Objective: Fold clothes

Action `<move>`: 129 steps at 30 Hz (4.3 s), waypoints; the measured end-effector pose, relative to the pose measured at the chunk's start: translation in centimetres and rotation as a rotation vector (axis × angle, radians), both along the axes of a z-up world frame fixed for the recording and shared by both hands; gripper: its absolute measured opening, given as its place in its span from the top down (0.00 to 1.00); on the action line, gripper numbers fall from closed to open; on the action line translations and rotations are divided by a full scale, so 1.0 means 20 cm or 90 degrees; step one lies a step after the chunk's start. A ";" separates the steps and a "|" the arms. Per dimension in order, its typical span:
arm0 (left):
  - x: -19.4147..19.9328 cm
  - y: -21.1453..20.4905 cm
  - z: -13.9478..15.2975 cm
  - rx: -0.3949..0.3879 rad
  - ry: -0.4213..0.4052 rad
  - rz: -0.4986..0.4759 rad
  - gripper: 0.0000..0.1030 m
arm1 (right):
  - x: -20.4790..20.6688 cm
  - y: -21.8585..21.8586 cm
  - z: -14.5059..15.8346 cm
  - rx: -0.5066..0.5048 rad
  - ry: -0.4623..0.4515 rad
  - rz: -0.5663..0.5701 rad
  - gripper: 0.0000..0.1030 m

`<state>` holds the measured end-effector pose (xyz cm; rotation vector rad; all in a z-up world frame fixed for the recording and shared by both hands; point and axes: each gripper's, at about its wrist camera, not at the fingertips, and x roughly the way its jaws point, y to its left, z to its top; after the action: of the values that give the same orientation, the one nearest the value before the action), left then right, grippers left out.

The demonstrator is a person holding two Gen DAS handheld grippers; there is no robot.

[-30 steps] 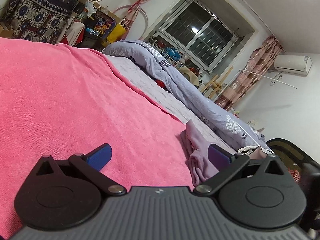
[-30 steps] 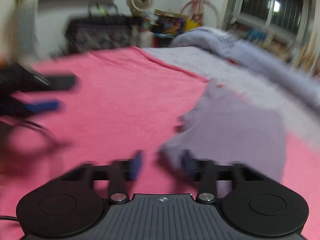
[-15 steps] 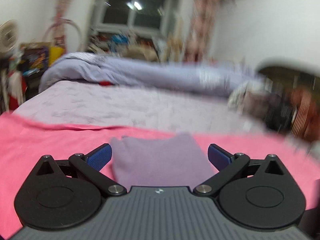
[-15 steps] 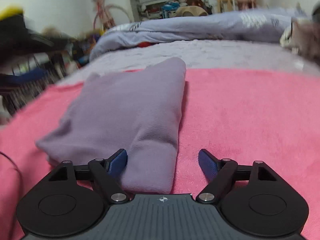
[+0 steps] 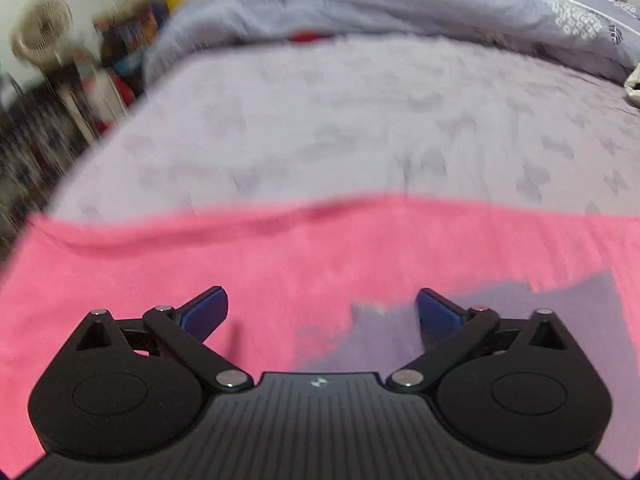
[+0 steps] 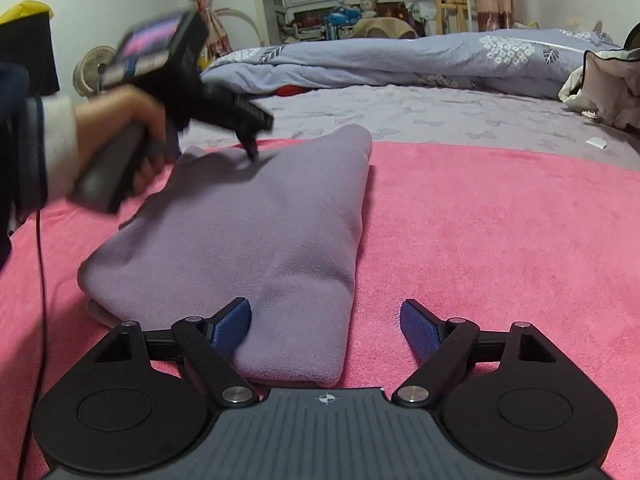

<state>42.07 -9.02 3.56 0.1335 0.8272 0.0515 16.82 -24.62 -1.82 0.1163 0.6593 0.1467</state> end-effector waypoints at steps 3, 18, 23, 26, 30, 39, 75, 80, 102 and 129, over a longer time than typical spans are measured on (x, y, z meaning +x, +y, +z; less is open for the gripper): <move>-0.25 -0.01 0.20 -0.052 -0.083 -0.150 0.07 | 0.01 0.00 0.00 0.000 0.000 -0.001 0.18; -0.96 0.40 -0.24 -0.125 -0.092 -0.145 0.00 | -0.02 -0.23 0.14 0.164 -0.074 -0.096 0.20; -0.95 0.41 -0.25 -0.132 -0.093 -0.145 0.00 | 0.33 -0.04 0.17 -0.081 -0.049 -0.079 0.24; -0.97 0.40 -0.24 -0.142 -0.090 -0.146 0.00 | 0.51 -0.06 0.07 -0.089 0.008 -0.081 0.13; -0.96 0.39 -0.26 -0.147 -0.093 -0.147 0.00 | 0.62 -0.02 0.21 -0.145 0.002 -0.076 0.17; -0.95 0.39 -0.26 -0.157 -0.097 -0.144 0.00 | 1.15 -0.01 0.00 -0.144 0.118 -0.135 0.04; -1.80 0.16 -0.23 -0.023 -0.130 -0.231 0.00 | -0.56 -0.47 -0.06 -0.062 -0.058 0.170 0.00; -1.73 0.23 -0.21 -0.088 -0.079 -0.211 0.00 | -0.59 -0.47 -0.07 -0.071 -0.076 0.154 0.00; -1.50 0.00 -0.23 -0.050 -0.070 -0.153 0.00 | -0.11 -0.23 -0.07 -0.082 -0.010 0.329 0.00; -1.49 0.01 -0.22 -0.065 -0.065 -0.152 0.00 | -0.21 -0.26 -0.06 -0.068 -0.006 0.327 0.00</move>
<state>12.28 -8.81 -0.84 0.1315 0.7064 -0.2077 12.69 -29.73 -3.04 -0.1595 0.6762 0.6055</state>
